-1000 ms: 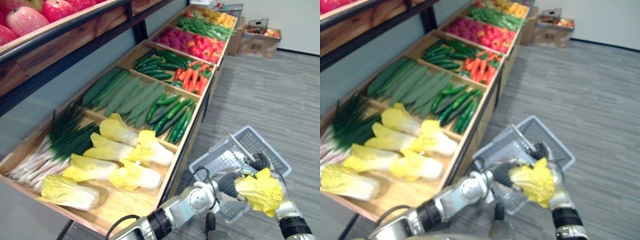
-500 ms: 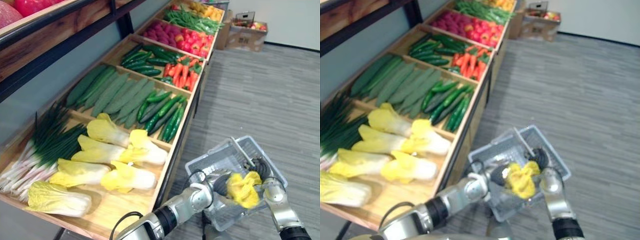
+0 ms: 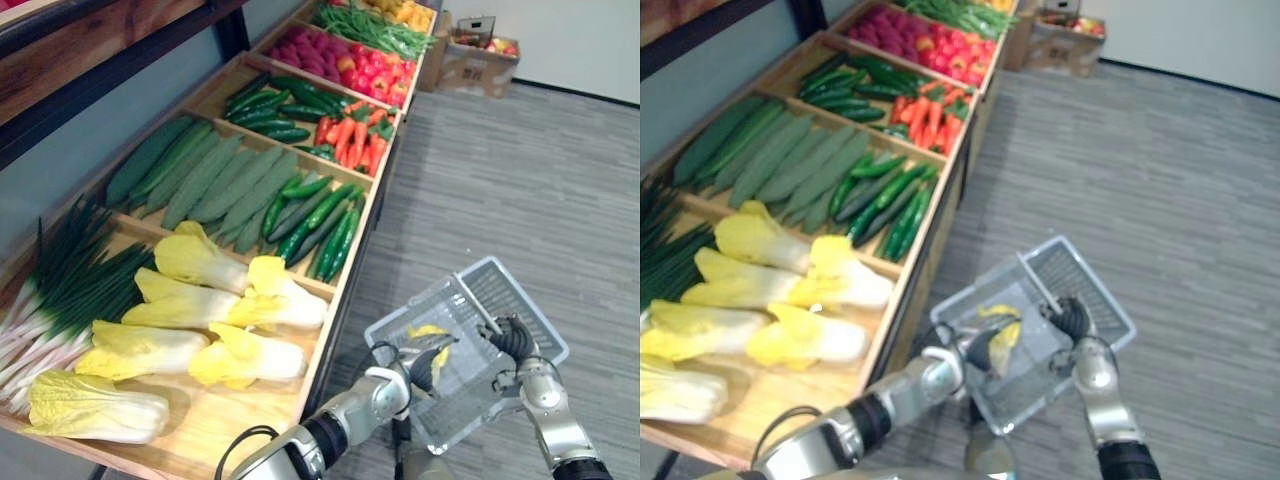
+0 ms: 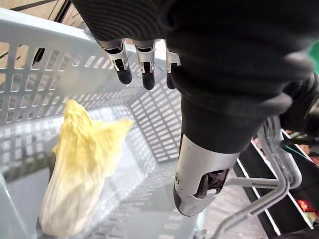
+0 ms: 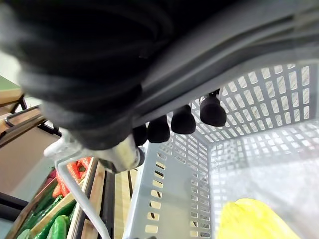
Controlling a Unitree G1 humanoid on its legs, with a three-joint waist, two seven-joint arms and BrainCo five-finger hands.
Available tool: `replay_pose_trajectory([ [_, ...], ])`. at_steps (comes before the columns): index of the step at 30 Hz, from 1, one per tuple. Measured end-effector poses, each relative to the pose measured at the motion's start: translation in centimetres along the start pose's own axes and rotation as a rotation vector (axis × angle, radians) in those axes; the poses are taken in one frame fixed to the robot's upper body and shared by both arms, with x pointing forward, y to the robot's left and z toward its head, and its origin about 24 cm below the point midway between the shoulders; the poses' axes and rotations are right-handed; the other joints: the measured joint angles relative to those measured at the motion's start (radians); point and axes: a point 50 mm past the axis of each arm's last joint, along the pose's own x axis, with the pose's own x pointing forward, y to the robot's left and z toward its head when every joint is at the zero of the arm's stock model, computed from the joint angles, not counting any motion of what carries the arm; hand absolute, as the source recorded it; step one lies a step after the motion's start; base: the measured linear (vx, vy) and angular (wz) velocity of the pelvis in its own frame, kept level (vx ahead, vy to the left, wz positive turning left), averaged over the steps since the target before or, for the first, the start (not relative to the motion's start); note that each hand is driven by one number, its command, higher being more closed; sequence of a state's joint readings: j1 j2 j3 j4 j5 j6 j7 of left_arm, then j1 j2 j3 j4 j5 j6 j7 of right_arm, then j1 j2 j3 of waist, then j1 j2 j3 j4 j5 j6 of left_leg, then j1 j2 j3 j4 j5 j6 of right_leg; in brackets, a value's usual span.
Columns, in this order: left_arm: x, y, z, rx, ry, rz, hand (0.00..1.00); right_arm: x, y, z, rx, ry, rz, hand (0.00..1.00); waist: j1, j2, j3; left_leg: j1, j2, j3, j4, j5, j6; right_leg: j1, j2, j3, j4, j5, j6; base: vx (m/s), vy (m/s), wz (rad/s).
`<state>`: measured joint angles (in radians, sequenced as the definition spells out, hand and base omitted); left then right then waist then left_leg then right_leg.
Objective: Pick vegetable in the basket
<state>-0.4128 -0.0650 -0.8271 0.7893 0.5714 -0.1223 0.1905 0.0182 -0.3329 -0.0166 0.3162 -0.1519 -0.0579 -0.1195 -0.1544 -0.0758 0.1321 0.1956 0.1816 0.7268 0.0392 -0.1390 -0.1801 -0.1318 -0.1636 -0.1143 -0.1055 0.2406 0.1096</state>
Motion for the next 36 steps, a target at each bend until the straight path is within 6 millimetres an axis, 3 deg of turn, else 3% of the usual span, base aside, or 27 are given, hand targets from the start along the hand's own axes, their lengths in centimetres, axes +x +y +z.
replay_pose_trajectory([
  [7,0.2,1.2,0.6,-0.02,-0.022,0.05,0.0,-0.6,0.0,-0.9,-0.003,0.03,-0.002,1.0,0.009,0.0,0.0,-0.009,-0.003,-0.036,0.007,-0.003,0.005,0.017,-0.015,-0.028,0.0,0.0,0.002,-0.01,-0.02,0.14],
  [12,-0.2,6.4,4.0,-0.037,-0.207,0.252,0.0,-1.4,-0.7,-2.2,0.001,0.081,-0.029,1.0,0.028,0.002,-0.002,-0.039,-0.002,-0.08,0.019,-0.003,0.013,0.021,-0.032,-0.065,0.0,0.0,0.003,-0.01,-0.026,0.22],
  [14,-1.8,10.6,5.2,-0.088,-0.3,0.418,0.0,-1.8,-1.1,-3.0,0.029,0.115,-0.064,1.0,0.035,0.004,-0.003,-0.04,-0.001,-0.094,0.022,-0.002,0.014,0.032,-0.034,-0.079,0.0,-0.001,0.005,0.0,-0.027,0.19],
  [16,-3.6,13.2,5.7,-0.14,-0.359,0.536,0.0,-2.5,-1.3,-4.0,0.036,0.153,-0.081,1.0,0.039,0.007,-0.013,-0.048,0.002,-0.111,0.027,-0.002,0.014,0.038,-0.037,-0.096,0.0,-0.005,0.009,0.01,-0.02,0.21],
  [20,-7.6,15.3,5.0,-0.208,-0.412,0.684,0.0,-3.6,-1.6,-6.3,-0.004,0.251,-0.087,1.0,0.063,0.017,-0.044,-0.061,0.004,-0.131,0.034,-0.002,0.014,0.042,-0.04,-0.116,0.0,-0.006,0.01,0.02,-0.011,0.17],
  [24,-10.9,15.2,3.6,-0.351,-0.376,0.793,0.0,-4.3,-1.7,-7.3,0.01,0.297,-0.1,1.0,0.08,0.029,-0.055,-0.07,0.007,-0.149,0.039,-0.003,0.014,0.049,-0.043,-0.136,0.0,-0.008,0.014,0.01,-0.017,0.13],
  [30,-14.2,13.7,0.4,-0.541,-0.237,0.911,0.0,-5.1,-0.9,-8.2,0.057,0.341,-0.114,1.0,0.087,0.036,-0.069,-0.081,0.016,-0.162,0.048,-0.003,0.015,0.051,-0.041,-0.152,0.0,-0.01,0.015,-0.01,-0.024,0.05],
  [32,-15.6,13.3,-0.8,-0.626,-0.18,1.002,0.0,-5.6,-0.8,-9.0,0.067,0.38,-0.124,1.0,0.103,0.036,-0.071,-0.083,0.017,-0.163,0.051,-0.003,0.015,0.051,-0.041,-0.154,0.0,-0.012,0.018,-0.03,-0.035,0.02],
  [36,-17.8,12.5,-3.0,-0.696,-0.046,1.15,0.0,-6.1,-0.5,-9.5,0.058,0.41,-0.147,1.0,0.107,0.042,-0.076,-0.084,0.02,-0.168,0.05,-0.003,0.015,0.054,-0.04,-0.16,0.0,-0.016,0.022,-0.03,-0.039,0.03],
])
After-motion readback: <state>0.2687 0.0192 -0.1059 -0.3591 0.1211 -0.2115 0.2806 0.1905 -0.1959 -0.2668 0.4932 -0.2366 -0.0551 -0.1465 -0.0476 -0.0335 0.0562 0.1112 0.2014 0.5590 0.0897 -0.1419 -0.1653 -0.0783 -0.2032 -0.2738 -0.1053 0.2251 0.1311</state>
